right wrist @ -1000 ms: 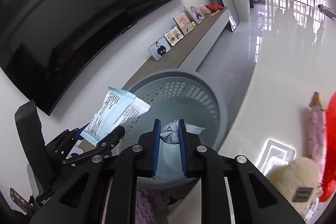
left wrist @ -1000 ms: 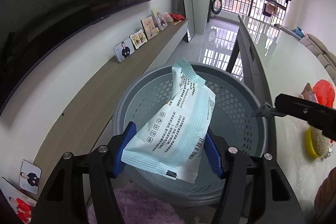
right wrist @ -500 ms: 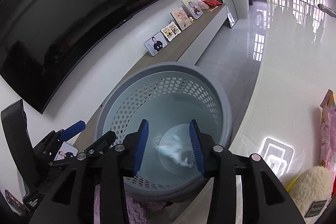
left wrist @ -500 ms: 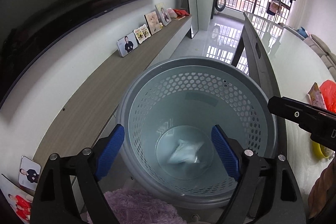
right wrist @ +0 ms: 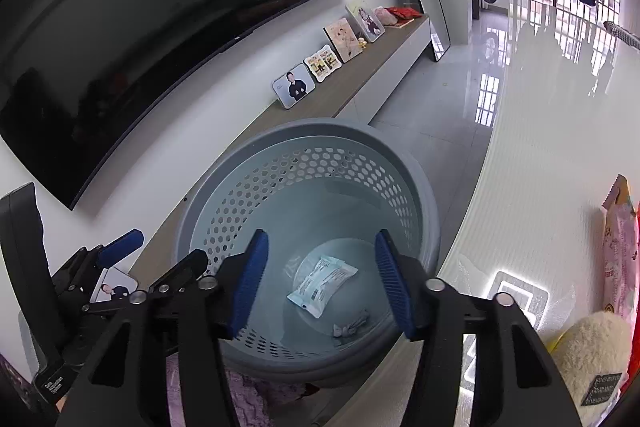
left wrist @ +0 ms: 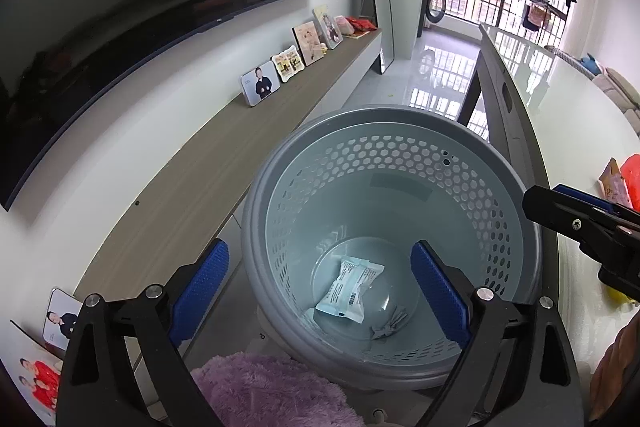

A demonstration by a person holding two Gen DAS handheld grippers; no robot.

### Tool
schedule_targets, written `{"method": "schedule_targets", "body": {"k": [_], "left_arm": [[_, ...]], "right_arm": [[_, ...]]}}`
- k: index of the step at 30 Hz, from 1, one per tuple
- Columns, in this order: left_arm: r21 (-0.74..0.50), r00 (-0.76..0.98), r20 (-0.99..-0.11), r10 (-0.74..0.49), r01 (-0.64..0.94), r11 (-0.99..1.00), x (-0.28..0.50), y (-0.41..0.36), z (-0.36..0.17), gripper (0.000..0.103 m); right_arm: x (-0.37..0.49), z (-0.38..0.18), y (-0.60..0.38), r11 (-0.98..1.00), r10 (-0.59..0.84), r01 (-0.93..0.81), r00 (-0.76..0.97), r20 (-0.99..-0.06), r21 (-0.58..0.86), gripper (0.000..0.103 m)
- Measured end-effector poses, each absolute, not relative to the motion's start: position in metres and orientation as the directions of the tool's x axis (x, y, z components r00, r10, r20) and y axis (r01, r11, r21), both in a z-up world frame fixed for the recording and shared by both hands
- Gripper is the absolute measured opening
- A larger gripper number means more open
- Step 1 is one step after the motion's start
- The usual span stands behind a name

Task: Collect trash
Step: 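Open both tools to drop the packet and cloth into the basket, then move the right tool back to the table and grasp the crumpled paper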

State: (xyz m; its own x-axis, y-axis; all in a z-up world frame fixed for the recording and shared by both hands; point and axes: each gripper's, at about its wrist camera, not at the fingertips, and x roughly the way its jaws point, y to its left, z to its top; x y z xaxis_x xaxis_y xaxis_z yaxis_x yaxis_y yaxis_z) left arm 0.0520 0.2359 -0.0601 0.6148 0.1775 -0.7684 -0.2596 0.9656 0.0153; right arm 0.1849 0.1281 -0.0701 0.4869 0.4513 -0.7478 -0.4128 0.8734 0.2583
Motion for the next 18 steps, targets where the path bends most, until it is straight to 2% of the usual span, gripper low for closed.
{"method": "schedule_targets", "body": {"k": [6, 10, 18], "left_arm": [[0.034, 0.613, -0.761, 0.212, -0.289, 0.957, 0.045, 0.236, -0.054, 0.091], [0.033, 0.622, -0.751, 0.222, -0.300, 0.953, 0.039, 0.237, -0.047, 0.093], [0.042, 0.643, -0.730, 0.232, -0.296, 0.954, 0.026, 0.224, -0.034, 0.095]], "right_arm": [[0.178, -0.068, 0.130, 0.889, 0.415, -0.405, 0.518, -0.748, 0.213, 0.062], [0.170, -0.066, 0.126, 0.903, 0.387, -0.388, 0.546, -0.743, 0.186, 0.069], [0.151, -0.055, 0.106, 0.929, 0.344, -0.326, 0.587, -0.732, 0.175, 0.072]]}}
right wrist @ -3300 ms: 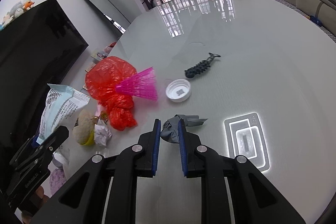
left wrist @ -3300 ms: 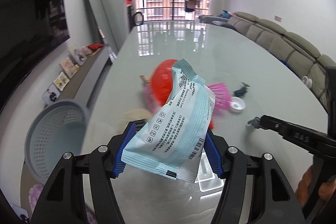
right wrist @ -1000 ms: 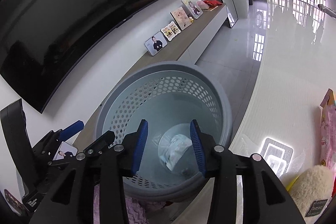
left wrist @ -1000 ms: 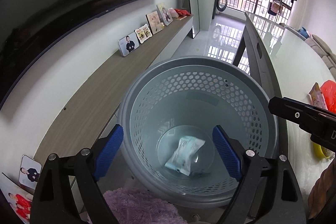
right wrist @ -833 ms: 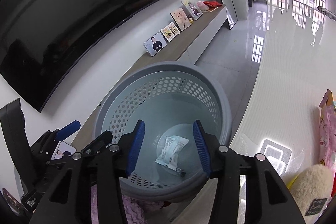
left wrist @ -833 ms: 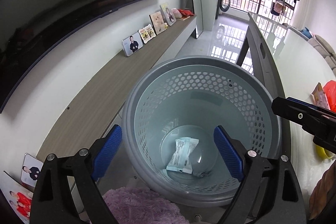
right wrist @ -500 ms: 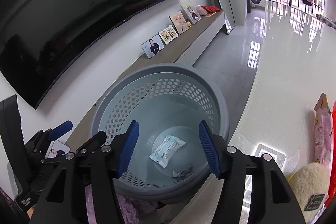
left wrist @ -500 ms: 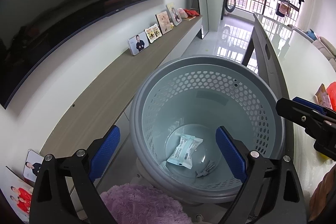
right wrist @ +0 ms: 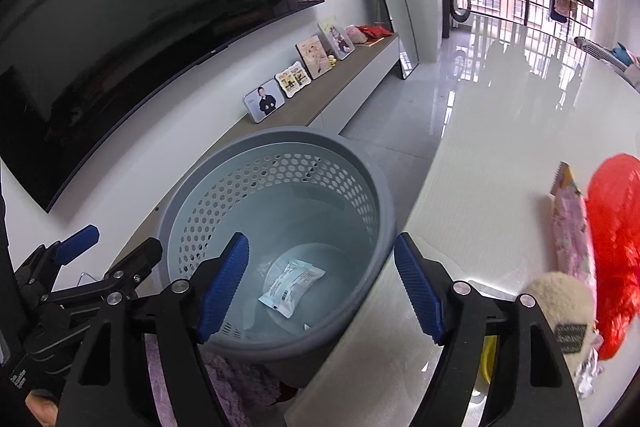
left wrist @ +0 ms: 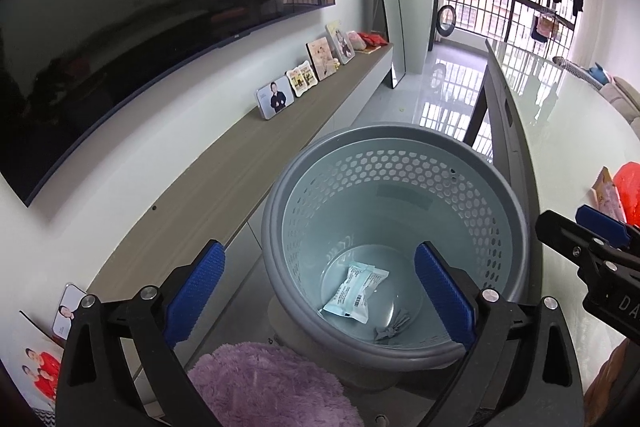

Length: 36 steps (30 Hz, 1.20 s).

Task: Collect trash
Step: 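Move the right tool back to the table and grasp the crumpled paper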

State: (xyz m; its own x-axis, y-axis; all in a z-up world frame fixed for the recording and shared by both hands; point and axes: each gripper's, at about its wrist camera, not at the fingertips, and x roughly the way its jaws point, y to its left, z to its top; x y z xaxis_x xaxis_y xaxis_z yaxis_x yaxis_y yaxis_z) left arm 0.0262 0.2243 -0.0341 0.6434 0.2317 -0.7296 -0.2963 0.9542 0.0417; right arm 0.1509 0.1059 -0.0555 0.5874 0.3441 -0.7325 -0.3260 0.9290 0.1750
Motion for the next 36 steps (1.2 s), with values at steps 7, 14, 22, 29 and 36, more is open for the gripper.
{"method": "schedule_targets", "body": {"k": [7, 14, 22, 29, 36], "left_arm": [[0.024, 0.666, -0.723, 0.185, -0.243, 0.970, 0.020, 0.197, -0.028, 0.095], [-0.010, 0.682, -0.725, 0.101, -0.156, 0.988, 0.021, 0.154, -0.026, 0.095], [-0.009, 0.678, -0.735, 0.021, -0.041, 0.999, 0.023, 0.097, -0.030, 0.095], [0.011, 0.674, -0.739, 0.004, 0.006, 1.000, 0.023, 0.068, -0.032, 0.095], [0.013, 0.667, -0.745, 0.010, 0.000, 1.000, 0.025, 0.064, -0.034, 0.095]], "right_arm": [[0.122, -0.046, 0.067, 0.951, 0.296, -0.267, 0.637, -0.712, 0.157, 0.077], [0.094, -0.036, 0.005, 0.977, 0.211, -0.154, 0.682, -0.700, 0.144, 0.077], [0.076, -0.059, -0.064, 0.997, 0.049, 0.014, 0.654, -0.755, 0.077, 0.077], [0.076, -0.075, -0.081, 0.996, 0.051, 0.029, 0.622, -0.781, 0.088, 0.076], [0.081, -0.081, -0.075, 0.996, 0.059, 0.016, 0.612, -0.789, 0.087, 0.076]]}}
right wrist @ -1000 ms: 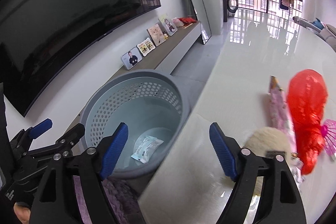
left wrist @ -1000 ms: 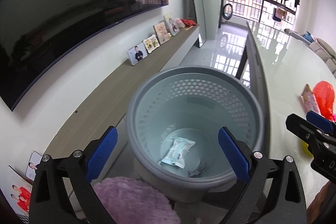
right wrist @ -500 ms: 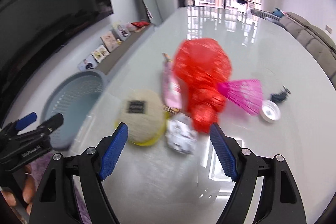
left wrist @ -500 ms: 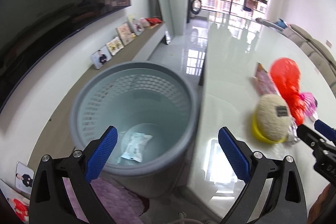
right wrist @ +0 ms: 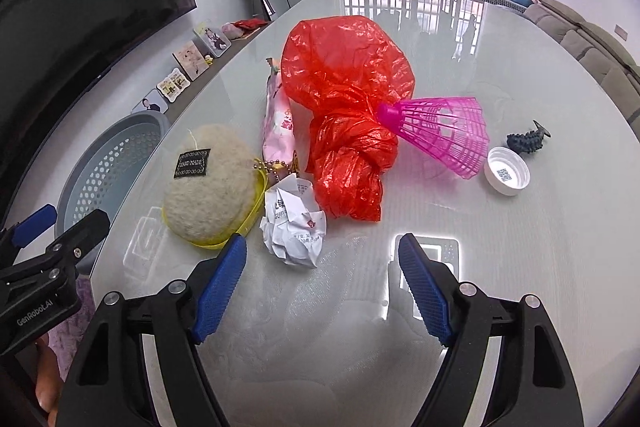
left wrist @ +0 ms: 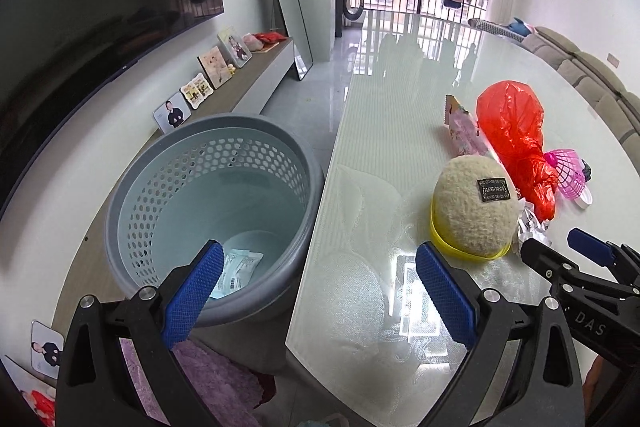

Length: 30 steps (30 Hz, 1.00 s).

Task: Collect trash
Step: 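Move the right tool back to the table and grasp the crumpled paper, then grasp the cream fluffy pad with the left tool while right holds paper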

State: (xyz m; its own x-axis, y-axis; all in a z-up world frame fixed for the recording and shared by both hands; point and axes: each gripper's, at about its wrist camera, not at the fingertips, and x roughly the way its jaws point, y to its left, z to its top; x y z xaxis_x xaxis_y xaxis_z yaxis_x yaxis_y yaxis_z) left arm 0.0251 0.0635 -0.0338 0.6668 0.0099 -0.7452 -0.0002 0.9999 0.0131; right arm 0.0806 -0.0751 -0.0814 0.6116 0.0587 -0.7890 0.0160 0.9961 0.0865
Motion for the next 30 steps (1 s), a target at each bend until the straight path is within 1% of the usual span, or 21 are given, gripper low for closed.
{"method": "schedule_targets", "body": {"k": [1, 3, 4, 9, 10, 11, 13, 20, 30], "left_arm": [[0.015, 0.666, -0.746, 0.012, -0.001, 1.000, 0.025, 0.064, -0.034, 0.095], [0.015, 0.666, -0.746, 0.014, -0.004, 1.000, 0.024, 0.062, -0.034, 0.095], [0.014, 0.665, -0.747, 0.014, -0.005, 1.000, 0.024, 0.061, -0.034, 0.095], [0.016, 0.665, -0.747, 0.015, -0.005, 1.000, 0.022, 0.059, -0.034, 0.095], [0.015, 0.665, -0.747, 0.015, -0.005, 1.000, 0.021, 0.058, -0.035, 0.095], [0.015, 0.665, -0.747, 0.014, -0.004, 1.000, 0.020, 0.057, -0.034, 0.095], [0.017, 0.666, -0.746, 0.012, 0.001, 1.000, 0.019, 0.055, -0.034, 0.095], [0.014, 0.674, -0.739, -0.005, 0.023, 1.000, 0.015, 0.047, -0.029, 0.095], [0.030, 0.684, -0.729, -0.026, 0.070, 0.997, 0.022, 0.013, -0.025, 0.095]], "right_arm": [[0.082, -0.082, -0.074, 0.996, 0.060, 0.015, 0.610, -0.790, 0.087, 0.076], [0.086, -0.084, -0.074, 0.997, 0.055, 0.016, 0.604, -0.795, 0.082, 0.069], [0.087, -0.086, -0.074, 0.997, 0.054, 0.017, 0.597, -0.801, 0.080, 0.064], [0.089, -0.088, -0.071, 0.996, 0.068, 0.005, 0.589, -0.805, 0.087, 0.057], [0.090, -0.088, -0.068, 0.996, 0.071, -0.002, 0.589, -0.805, 0.086, 0.050], [0.091, -0.088, -0.066, 0.996, 0.077, -0.011, 0.588, -0.805, 0.088, 0.041], [0.090, -0.088, -0.064, 0.996, 0.086, -0.024, 0.590, -0.803, 0.089, 0.031], [0.078, -0.082, -0.076, 0.989, 0.142, -0.046, 0.594, -0.792, 0.142, 0.030], [0.046, -0.075, -0.114, 0.980, 0.173, -0.028, 0.615, -0.769, 0.198, 0.030]]}}
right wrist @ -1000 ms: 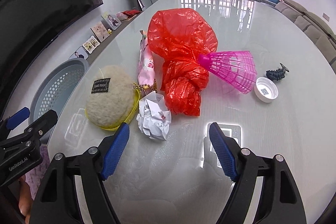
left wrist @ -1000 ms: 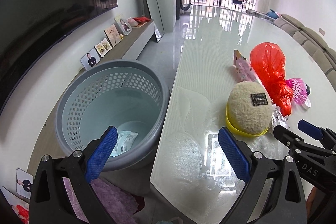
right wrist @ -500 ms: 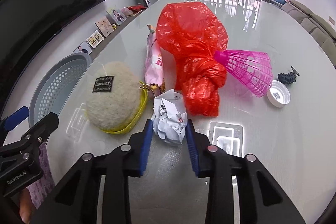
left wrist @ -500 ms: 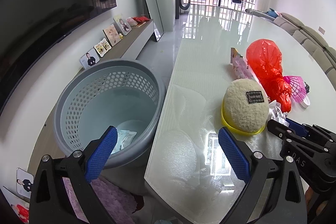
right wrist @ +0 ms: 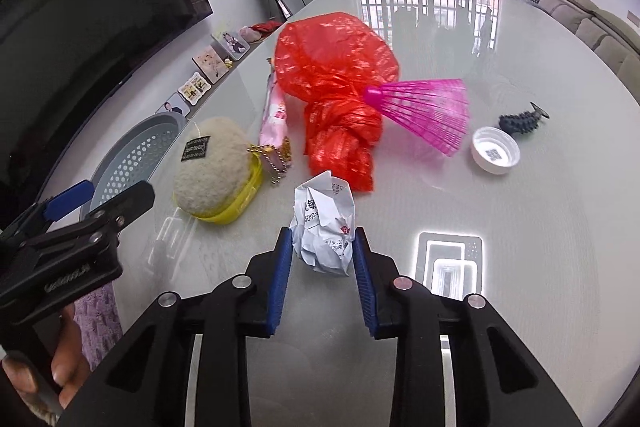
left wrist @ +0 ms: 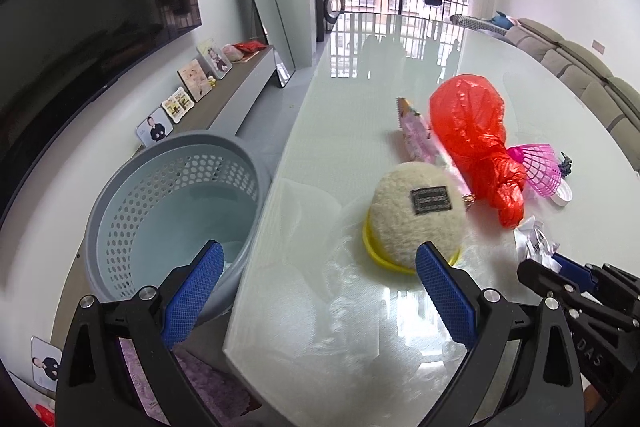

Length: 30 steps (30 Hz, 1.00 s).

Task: Collect trash
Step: 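Grasp the cream fluffy pad with the left tool while right holds paper, then lift the pad and paper and carry both to the grey basket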

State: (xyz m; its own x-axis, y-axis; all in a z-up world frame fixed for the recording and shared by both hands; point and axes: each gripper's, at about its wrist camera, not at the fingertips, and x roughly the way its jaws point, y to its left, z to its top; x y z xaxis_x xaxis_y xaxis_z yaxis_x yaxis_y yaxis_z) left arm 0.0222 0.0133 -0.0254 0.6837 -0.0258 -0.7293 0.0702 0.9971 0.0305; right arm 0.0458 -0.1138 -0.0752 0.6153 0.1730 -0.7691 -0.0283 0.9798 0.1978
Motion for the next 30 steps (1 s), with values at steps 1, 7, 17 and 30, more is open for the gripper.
{"method": "schedule_targets", "body": {"k": [1, 7, 17, 30], "left_arm": [[0.031, 0.686, -0.727, -0.030, 0.077, 0.997, 0.024, 0.009, -0.025, 0.095], [0.027, 0.683, -0.727, -0.063, 0.120, 0.992, 0.032, -0.016, -0.027, 0.095], [0.055, 0.668, -0.741, -0.063, 0.154, 0.987, 0.044, -0.043, -0.038, 0.089], [-0.004, 0.662, -0.737, -0.136, 0.197, 0.980, 0.032, -0.041, -0.027, 0.052]], "right_arm": [[0.044, -0.074, -0.117, 0.979, 0.176, -0.025, 0.619, -0.766, 0.204, 0.030], [0.035, -0.074, -0.138, 0.971, 0.192, -0.011, 0.637, -0.747, 0.241, 0.030], [0.038, -0.077, -0.147, 0.955, 0.239, -0.014, 0.628, -0.741, 0.296, 0.030], [0.042, -0.079, -0.147, 0.954, 0.240, -0.011, 0.625, -0.743, 0.299, 0.030]]}}
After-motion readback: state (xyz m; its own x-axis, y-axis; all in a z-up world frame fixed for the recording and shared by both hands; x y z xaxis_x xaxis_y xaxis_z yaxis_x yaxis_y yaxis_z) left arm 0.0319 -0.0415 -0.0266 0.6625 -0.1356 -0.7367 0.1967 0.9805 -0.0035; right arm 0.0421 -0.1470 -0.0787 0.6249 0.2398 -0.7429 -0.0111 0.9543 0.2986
